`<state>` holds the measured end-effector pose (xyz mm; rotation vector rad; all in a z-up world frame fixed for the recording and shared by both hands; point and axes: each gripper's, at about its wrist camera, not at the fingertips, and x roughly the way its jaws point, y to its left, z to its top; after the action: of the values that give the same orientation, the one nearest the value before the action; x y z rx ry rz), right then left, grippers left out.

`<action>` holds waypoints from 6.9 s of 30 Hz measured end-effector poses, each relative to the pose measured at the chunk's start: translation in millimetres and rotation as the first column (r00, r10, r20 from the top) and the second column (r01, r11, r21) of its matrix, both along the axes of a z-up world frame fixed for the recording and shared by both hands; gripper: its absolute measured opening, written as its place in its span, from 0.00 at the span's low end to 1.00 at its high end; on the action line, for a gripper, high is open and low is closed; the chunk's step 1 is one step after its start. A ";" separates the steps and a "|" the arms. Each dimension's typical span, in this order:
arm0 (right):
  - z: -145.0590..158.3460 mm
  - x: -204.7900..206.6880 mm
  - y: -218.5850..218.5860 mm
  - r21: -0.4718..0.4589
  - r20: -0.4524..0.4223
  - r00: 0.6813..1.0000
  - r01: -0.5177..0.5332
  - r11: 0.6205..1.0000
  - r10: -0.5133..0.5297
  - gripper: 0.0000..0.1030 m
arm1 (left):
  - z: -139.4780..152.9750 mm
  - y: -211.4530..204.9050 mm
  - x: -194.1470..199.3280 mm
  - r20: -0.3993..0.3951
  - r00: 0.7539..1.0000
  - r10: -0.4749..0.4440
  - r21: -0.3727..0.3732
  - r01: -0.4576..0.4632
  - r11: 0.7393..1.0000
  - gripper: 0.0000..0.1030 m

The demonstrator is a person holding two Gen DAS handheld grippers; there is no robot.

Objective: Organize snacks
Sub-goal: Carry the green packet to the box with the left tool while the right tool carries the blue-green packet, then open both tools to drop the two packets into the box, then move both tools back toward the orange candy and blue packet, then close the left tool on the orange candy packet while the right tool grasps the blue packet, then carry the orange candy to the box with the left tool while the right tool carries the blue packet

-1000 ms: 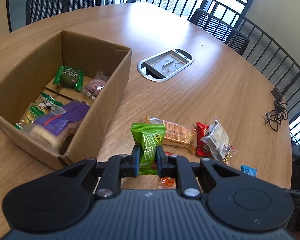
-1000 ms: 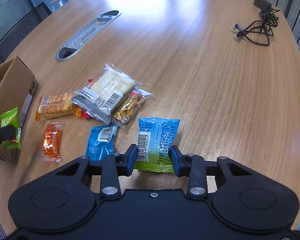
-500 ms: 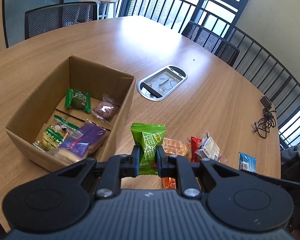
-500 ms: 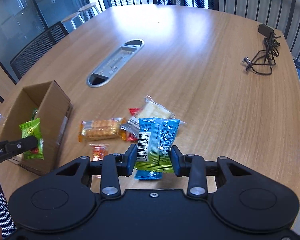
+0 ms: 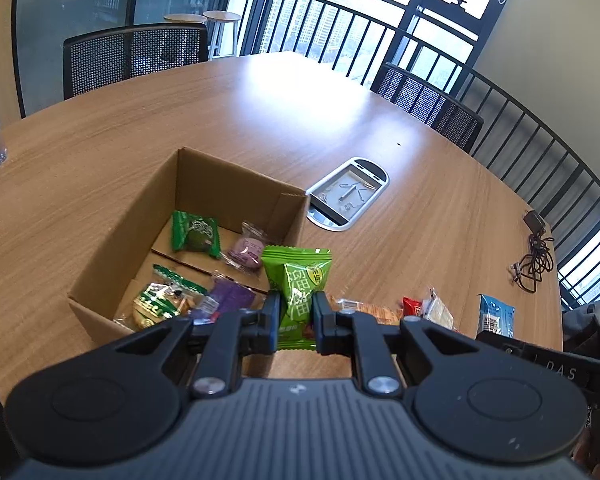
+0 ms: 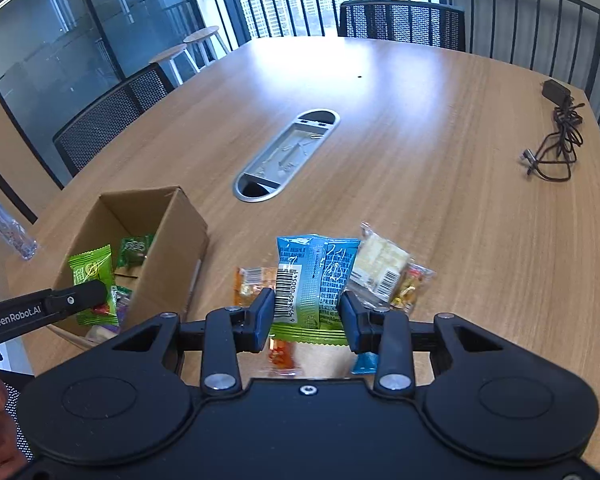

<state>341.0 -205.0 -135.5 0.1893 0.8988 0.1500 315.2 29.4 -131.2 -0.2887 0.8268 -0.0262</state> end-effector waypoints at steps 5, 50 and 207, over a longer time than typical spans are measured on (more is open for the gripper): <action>3.9 4.2 19.0 0.009 0.012 1.000 -0.021 1.000 0.021 0.35 | 3.5 16.2 0.8 0.006 1.000 0.015 0.004 -0.015 1.000 0.16; 8.6 35.7 162.0 0.053 0.034 0.950 -0.311 0.949 0.310 0.51 | -10.0 123.9 1.9 -0.054 0.972 0.230 0.022 -0.229 0.973 0.58; 8.8 -18.4 49.3 -0.010 0.079 0.992 -0.096 0.995 0.097 0.29 | -3.6 -0.5 0.0 -0.055 0.993 -0.109 0.065 0.112 0.992 0.17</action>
<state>322.6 -155.7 -126.7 0.1332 0.8292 0.2433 315.2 28.9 -134.8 -0.1795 0.8928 -0.0941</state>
